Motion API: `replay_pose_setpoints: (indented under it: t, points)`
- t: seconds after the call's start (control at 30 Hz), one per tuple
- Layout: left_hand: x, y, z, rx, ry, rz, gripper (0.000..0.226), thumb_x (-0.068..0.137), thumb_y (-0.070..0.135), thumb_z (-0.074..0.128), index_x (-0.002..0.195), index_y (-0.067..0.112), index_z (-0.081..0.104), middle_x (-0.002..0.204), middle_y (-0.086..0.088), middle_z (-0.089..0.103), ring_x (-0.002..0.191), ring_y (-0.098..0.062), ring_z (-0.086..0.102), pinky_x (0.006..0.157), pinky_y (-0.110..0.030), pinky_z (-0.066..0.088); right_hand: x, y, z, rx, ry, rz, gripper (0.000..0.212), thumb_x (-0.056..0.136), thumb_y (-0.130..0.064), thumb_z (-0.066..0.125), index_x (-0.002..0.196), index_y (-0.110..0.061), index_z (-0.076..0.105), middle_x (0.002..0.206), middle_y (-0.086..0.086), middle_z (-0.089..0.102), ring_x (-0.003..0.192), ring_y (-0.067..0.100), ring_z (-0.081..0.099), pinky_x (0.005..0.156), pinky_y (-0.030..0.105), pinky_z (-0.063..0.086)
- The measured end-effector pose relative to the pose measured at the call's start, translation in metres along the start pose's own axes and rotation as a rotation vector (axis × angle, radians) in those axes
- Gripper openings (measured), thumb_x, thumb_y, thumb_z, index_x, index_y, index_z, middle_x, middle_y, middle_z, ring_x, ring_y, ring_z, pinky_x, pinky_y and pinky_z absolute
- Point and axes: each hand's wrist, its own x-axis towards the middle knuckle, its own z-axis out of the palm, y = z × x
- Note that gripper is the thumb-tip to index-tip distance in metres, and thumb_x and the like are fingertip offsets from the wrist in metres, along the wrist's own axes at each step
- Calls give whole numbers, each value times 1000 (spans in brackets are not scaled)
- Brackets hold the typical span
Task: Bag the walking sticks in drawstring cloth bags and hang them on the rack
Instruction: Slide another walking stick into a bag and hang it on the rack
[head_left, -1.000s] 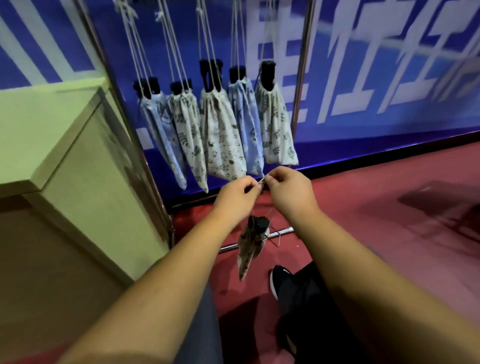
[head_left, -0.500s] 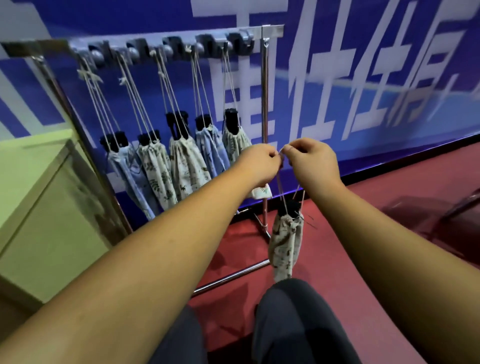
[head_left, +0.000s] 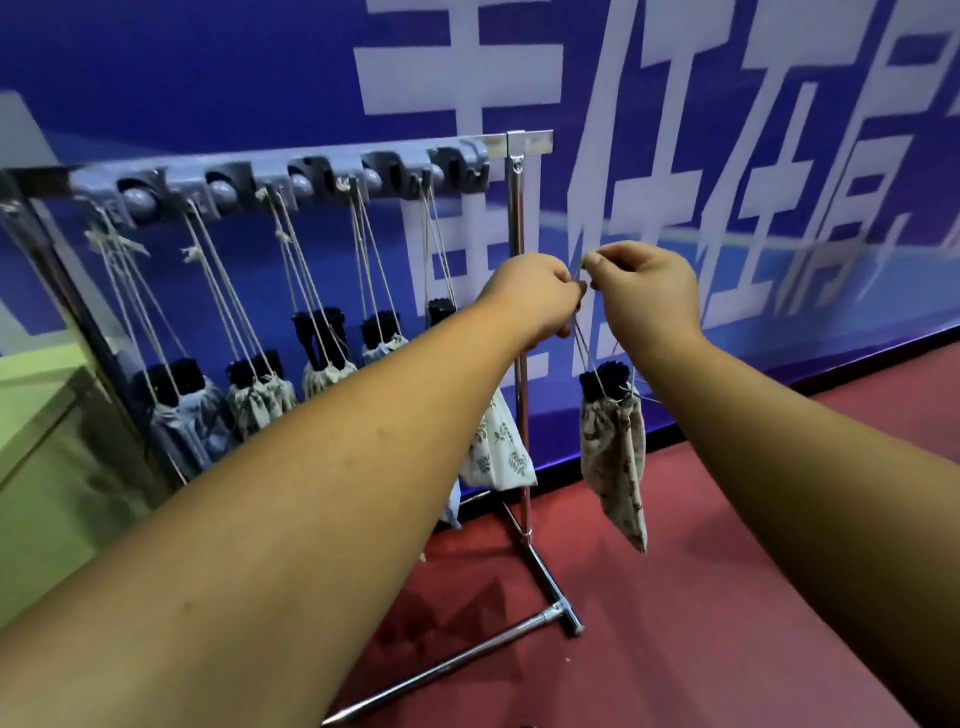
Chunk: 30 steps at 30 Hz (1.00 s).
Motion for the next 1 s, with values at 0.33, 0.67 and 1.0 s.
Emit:
replay_pose_setpoints:
  t: [0.33,0.67,1.0]
  points:
    - [53,-31,-51,97,220,-58,43,100,44,55,79,11,74,69,-5,77,67,-31,73,68,-44,67,62,-21,62,75,-139,-24,16,98,-28,70,89,-21,82,84,-1,78,87,15,73,75,33,55]
    - [83,-26,-89,-9,406,-5,31,103,18,46,85,6,68,75,-14,76,52,-29,71,51,-34,61,109,-64,101,144,-112,-108,17,100,-33,69,90,-25,80,82,-11,77,85,10,72,86,44,62]
    - [96,-9,-86,-148,411,-155,12,89,11,50,87,9,62,85,-18,75,71,-37,76,69,-51,67,109,-84,110,304,-233,212,12,90,-5,69,87,-14,76,79,4,72,85,26,72,76,40,66]
